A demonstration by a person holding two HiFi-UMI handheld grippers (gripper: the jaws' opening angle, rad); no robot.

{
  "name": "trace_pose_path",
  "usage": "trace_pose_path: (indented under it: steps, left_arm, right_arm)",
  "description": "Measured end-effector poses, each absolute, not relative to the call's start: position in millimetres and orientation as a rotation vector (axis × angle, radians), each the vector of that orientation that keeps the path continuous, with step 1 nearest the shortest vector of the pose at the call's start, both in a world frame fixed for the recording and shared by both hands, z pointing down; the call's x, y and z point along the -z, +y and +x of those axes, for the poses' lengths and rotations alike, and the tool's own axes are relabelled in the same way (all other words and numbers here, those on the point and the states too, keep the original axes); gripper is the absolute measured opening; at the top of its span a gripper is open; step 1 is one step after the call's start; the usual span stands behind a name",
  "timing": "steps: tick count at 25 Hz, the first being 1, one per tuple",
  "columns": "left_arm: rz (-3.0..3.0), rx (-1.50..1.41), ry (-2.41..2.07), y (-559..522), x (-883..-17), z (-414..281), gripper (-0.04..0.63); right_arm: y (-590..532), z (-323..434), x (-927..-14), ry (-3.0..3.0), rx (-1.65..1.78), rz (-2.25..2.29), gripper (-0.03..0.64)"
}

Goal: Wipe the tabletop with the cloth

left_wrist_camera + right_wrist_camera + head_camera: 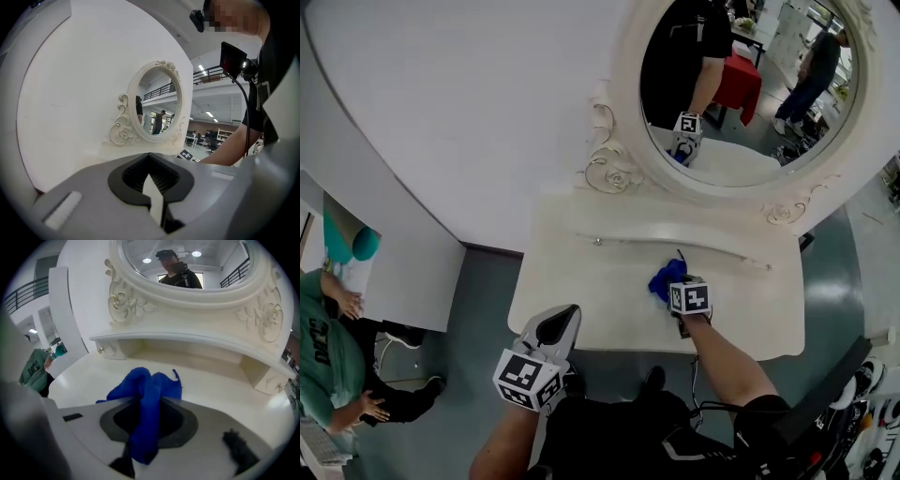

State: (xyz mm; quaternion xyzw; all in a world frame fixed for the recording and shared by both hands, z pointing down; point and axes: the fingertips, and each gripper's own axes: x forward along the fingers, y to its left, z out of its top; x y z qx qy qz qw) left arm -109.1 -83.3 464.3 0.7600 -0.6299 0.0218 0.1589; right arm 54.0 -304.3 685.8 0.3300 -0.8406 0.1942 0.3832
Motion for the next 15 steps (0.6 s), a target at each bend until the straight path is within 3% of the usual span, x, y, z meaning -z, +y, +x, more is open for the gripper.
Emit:
trace_pose_path:
  steps: [15]
  left_arm:
    - [2.275, -0.043, -1.703, -112.3, -457.3, -67.0, 0.006]
  right_arm:
    - [-166.0, 104.6, -685.2, -2.172, -0.503, 0.656, 0.1]
